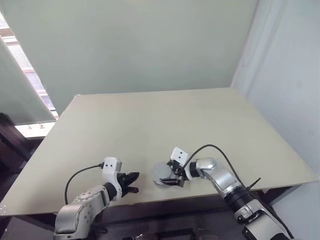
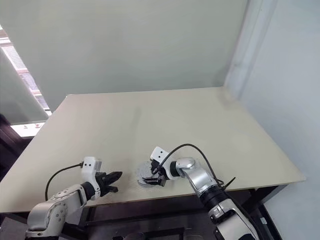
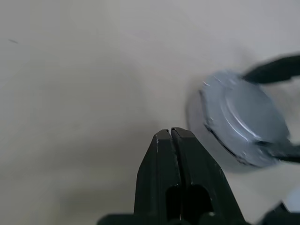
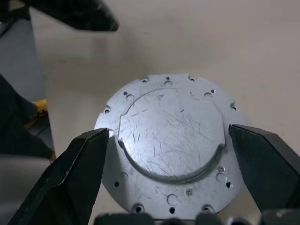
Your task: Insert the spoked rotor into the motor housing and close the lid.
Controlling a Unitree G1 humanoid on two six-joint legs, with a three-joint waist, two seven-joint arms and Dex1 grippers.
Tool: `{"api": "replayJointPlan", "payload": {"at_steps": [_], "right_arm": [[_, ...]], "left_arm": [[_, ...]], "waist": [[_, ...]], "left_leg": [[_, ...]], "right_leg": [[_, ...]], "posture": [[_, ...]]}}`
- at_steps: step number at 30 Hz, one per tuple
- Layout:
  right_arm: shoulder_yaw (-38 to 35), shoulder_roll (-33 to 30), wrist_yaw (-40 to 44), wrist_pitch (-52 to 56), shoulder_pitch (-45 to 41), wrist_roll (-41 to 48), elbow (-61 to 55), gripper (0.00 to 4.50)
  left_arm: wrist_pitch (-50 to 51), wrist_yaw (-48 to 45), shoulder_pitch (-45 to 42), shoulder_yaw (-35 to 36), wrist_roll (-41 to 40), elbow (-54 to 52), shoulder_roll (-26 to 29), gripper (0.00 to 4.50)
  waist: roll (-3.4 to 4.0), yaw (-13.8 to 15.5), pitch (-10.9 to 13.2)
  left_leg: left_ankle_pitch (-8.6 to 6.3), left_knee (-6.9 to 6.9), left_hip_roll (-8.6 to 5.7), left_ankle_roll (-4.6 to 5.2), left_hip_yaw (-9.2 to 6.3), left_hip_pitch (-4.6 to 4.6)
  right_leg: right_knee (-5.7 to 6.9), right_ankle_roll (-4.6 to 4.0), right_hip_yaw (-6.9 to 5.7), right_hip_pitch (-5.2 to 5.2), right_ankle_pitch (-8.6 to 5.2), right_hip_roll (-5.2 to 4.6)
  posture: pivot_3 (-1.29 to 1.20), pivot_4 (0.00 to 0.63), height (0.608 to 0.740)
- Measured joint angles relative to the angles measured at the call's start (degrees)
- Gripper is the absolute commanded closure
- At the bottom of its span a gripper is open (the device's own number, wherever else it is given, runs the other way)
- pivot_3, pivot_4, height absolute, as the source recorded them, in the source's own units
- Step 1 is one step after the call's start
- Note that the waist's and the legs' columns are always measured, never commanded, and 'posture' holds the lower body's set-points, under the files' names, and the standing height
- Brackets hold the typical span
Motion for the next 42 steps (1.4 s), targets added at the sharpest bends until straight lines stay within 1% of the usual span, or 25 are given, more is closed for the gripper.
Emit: {"api": "replayJointPlan", "payload": {"at_steps": [2, 5, 21, 42], "right_arm": [[0.0, 0.4, -0.2, -0.3, -0.8, -0.5, 1.2, 0.39], [-0.1, 0.6, -0.3, -0.3, -1.0, -0.9, 1.7, 1.24], [1.5, -0.6, 3.4, 2.3, -2.7, -3.8, 1.0, 1.25], [2.9, -0.2, 1.6, 7.1, -3.1, -6.2, 0.2, 1.25]], "left_arm": [[0.2, -0.3, 0.0, -1.0, 0.0, 0.0, 0.3, 4.5], [0.4, -0.3, -0.2, -1.6, 0.0, 0.0, 0.3, 4.5], [0.4, -1.0, -1.7, -2.7, 0.0, 0.0, 0.5, 4.5], [0.0, -1.0, -1.7, -4.4, 0.3, 0.4, 0.4, 4.5]], "waist": [[0.0, 0.0, 0.0], [0.0, 0.0, 0.0], [0.0, 0.0, 0.0], [0.01, 0.0, 0.0]], "left_leg": [[0.0, 0.0, 0.0, 0.0, 0.0, 0.03], [0.0, -0.01, 0.02, 0.0, -0.01, 0.07], [0.0, 0.02, 0.02, 0.0, 0.0, 0.2], [0.0, 0.18, 0.02, 0.0, -0.01, 0.27]], "right_leg": [[0.02, 0.0, 0.0, 0.01, 0.0, 0.01], [0.03, -0.01, 0.0, 0.04, 0.0, 0.02], [0.03, -0.01, 0.0, 0.18, 0.0, 0.02], [0.06, -0.01, 0.0, 0.33, 0.0, 0.02]], "posture": [[0.0, 0.0, 0.74], [0.0, 0.0, 0.74], [0.0, 0.0, 0.74], [0.0, 0.0, 0.74]]}}
